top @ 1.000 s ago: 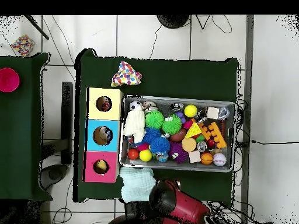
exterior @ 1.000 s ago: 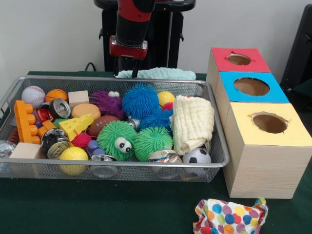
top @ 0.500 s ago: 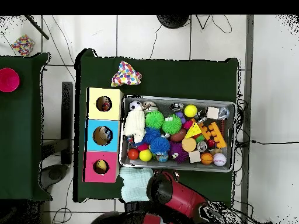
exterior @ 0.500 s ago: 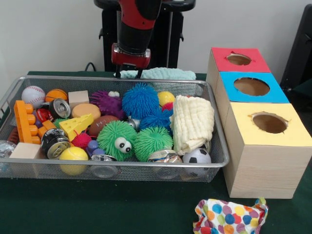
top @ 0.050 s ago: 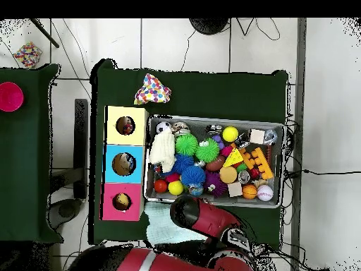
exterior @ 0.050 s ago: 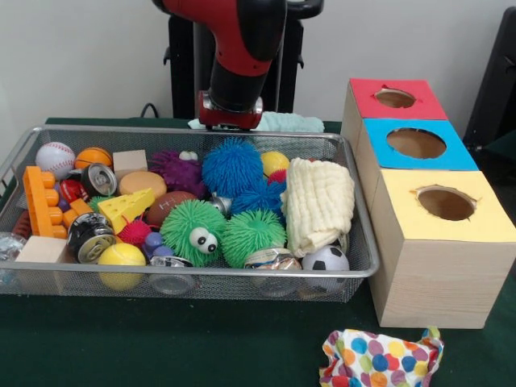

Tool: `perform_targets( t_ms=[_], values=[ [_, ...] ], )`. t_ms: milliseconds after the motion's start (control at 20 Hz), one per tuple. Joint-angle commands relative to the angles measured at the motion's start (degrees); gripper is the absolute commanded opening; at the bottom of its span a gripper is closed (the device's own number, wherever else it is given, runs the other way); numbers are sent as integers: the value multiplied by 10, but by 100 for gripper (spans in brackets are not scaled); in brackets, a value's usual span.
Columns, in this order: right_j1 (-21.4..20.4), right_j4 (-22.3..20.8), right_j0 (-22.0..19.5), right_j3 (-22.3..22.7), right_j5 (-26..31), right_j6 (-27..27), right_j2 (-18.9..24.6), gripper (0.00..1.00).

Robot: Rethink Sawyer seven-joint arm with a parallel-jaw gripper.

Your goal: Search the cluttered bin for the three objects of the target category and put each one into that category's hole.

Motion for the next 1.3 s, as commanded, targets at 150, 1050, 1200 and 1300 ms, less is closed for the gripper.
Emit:
perform_targets(
  t_ms=[150,1050,1200,1300],
  values=[
    [20,27,28,-156,98,106,-11,100],
    [-125,3,58,-107,220,110,-64,100],
    [-138,2,75,-122,264,115,-82,100],
    [-151,0,78,-125,272,111,-83,100]
  ],
)
